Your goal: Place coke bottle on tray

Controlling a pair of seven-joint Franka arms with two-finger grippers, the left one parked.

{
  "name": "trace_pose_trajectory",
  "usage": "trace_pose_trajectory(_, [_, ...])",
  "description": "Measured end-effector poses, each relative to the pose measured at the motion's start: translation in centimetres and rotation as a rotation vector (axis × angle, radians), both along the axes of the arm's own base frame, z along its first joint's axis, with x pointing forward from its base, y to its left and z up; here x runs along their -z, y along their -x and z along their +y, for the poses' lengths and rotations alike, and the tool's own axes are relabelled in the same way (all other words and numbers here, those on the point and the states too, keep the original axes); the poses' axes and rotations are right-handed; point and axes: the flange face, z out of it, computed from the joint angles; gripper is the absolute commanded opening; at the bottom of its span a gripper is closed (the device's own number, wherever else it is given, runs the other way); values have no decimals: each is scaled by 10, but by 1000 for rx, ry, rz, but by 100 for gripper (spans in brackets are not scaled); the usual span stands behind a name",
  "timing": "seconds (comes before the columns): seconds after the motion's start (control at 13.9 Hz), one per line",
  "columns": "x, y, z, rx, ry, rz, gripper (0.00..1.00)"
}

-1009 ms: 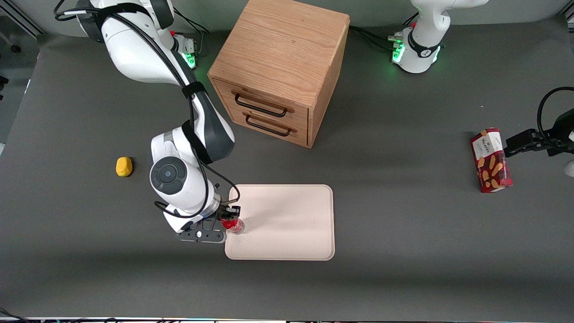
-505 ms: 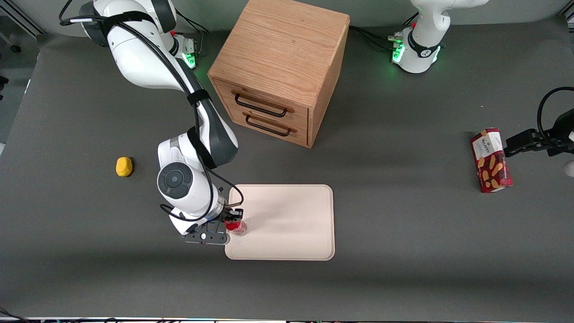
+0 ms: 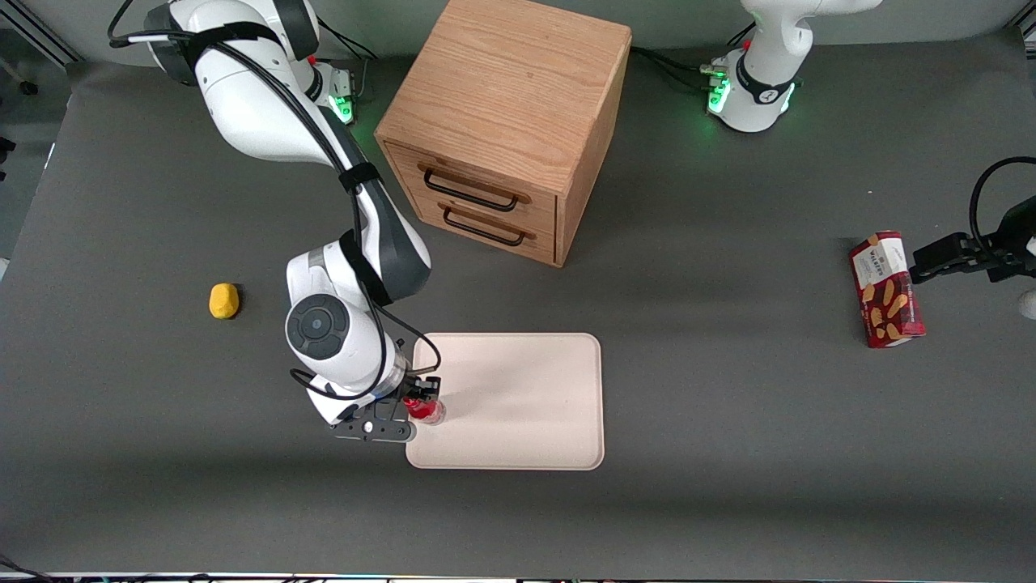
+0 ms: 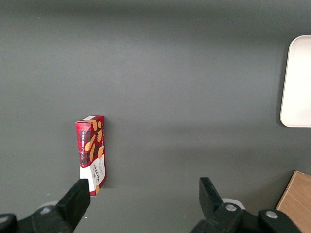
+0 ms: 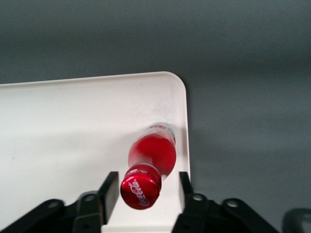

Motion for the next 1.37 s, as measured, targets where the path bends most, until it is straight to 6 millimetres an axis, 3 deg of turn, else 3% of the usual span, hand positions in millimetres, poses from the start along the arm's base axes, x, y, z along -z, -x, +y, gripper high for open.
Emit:
trace_pose_trajectory(0.22, [-4, 0, 1, -1, -3, -6, 100])
trace_pose_trajectory(0.43, [-25, 7, 4, -2, 1, 22, 100])
trace_pose_trajectory(0.94, [-160, 61, 2, 0, 4, 124, 100])
trace_pose_trajectory(1.37, [-256, 115, -27, -14, 49, 182, 100])
